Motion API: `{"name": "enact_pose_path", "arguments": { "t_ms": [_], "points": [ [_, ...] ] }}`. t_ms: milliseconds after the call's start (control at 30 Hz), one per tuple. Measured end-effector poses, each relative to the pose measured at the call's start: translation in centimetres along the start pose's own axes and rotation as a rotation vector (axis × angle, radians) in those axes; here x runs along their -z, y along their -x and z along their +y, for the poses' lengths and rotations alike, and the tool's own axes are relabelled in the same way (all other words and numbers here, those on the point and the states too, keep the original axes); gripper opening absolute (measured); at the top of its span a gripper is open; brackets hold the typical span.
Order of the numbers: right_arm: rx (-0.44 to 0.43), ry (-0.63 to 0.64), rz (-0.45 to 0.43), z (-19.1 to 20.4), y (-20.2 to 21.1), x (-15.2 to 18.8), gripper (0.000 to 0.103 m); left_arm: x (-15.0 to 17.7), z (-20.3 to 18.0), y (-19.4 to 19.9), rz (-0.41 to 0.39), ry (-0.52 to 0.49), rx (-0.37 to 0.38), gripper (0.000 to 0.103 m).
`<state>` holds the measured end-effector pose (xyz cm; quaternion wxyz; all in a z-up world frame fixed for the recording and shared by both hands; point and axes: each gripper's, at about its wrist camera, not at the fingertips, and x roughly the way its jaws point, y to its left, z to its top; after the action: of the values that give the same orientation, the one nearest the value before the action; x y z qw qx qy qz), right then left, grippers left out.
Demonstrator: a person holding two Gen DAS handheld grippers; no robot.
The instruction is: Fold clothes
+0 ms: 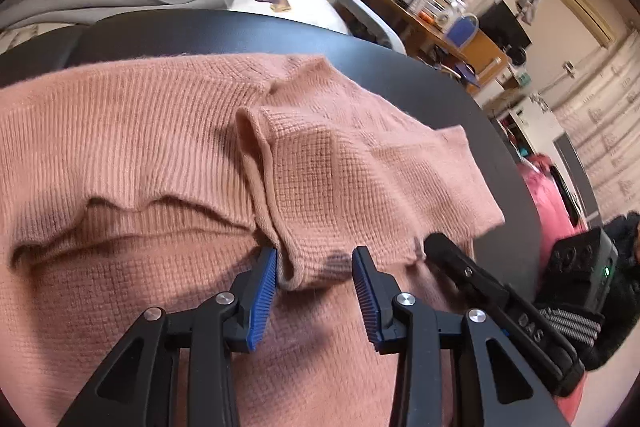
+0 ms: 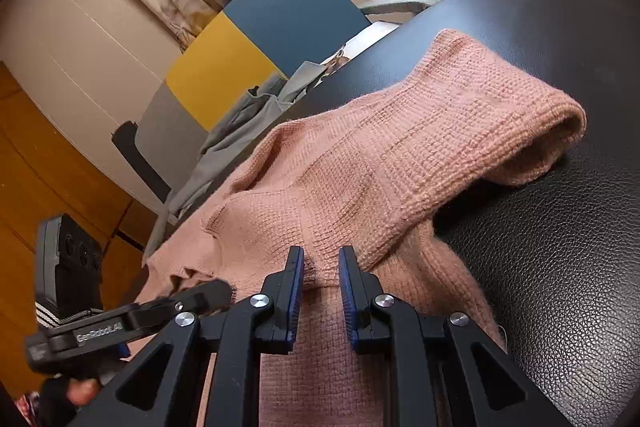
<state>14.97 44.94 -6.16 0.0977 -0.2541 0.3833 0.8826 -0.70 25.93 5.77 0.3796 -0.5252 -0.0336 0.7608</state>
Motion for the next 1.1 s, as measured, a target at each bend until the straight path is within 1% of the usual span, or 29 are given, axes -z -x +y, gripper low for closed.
{"name": "enact_pose_path", "arguments": {
  "t_ms": [67, 133, 167, 200, 233, 267, 300, 367, 467, 567, 633, 700, 733, 800, 900, 967, 1100],
  "points": [
    [-0.005, -0.004, -0.008, 0.0, 0.0, 0.1, 0.019, 0.0, 0.0, -0.3, -0.025, 0.047, -0.003, 0.038],
    [-0.011, -0.01, -0.017, 0.0, 0.1, 0.1, 0.019, 0.0, 0.0, -0.5, -0.04, 0.093, -0.008, 0.032],
    [-0.015, -0.014, -0.023, -0.1, 0.2, 0.1, 0.019, 0.0, -0.1, -0.7, -0.034, 0.106, -0.003, 0.024],
    [-0.024, -0.023, -0.032, -0.3, 0.4, 0.2, 0.019, 0.1, -0.2, -1.0, -0.015, 0.116, 0.013, 0.01],
    [-0.034, -0.033, -0.042, -0.5, 0.6, 0.2, 0.02, 0.1, -0.2, -1.3, 0.004, 0.13, 0.035, 0.006],
    [-0.043, -0.042, -0.049, -0.7, 0.8, 0.2, 0.02, 0.0, 0.0, -1.4, 0.018, 0.154, 0.067, 0.006],
    [-0.052, -0.049, -0.056, -0.8, 0.9, 0.3, 0.021, -0.2, 0.2, -1.1, 0.016, 0.179, 0.096, 0.005],
    [-0.072, -0.055, -0.062, -0.9, 1.0, 0.3, 0.021, -0.8, 0.4, 0.1, -0.022, 0.204, 0.133, 0.005],
    [-0.099, -0.058, -0.077, -1.0, 1.3, 0.3, 0.022, -2.5, 0.1, 3.0, -0.116, 0.178, 0.176, 0.005],
    [-0.103, -0.059, -0.079, -0.9, 1.3, 0.3, 0.023, -4.2, 0.7, 6.5, -0.223, 0.16, 0.202, 0.005],
    [-0.097, -0.06, -0.071, -0.9, 1.1, 0.3, 0.023, -5.0, 1.4, 8.4, -0.283, 0.164, 0.215, 0.005],
    [-0.089, -0.057, -0.066, -0.8, 1.0, 0.3, 0.023, -5.8, 3.0, 10.4, -0.337, 0.182, 0.233, 0.005],
    [-0.082, -0.057, -0.062, -0.8, 0.9, 0.2, 0.023, -6.1, 3.8, 11.0, -0.349, 0.192, 0.233, 0.005],
    [-0.063, -0.055, -0.054, -0.8, 0.7, 0.2, 0.022, -6.5, 6.0, 12.5, -0.367, 0.211, 0.207, 0.005],
    [-0.045, -0.054, -0.05, -0.9, 0.6, 0.1, 0.022, -5.9, 8.9, 13.6, -0.377, 0.234, 0.167, 0.005],
    [-0.033, -0.056, -0.048, -1.0, 0.5, 0.1, 0.022, -4.8, 10.9, 13.9, -0.381, 0.253, 0.151, 0.005],
    [-0.013, -0.054, -0.047, -1.0, 0.5, 0.1, 0.021, -0.8, 14.7, 13.3, -0.362, 0.286, 0.107, 0.005]
  ]
}}
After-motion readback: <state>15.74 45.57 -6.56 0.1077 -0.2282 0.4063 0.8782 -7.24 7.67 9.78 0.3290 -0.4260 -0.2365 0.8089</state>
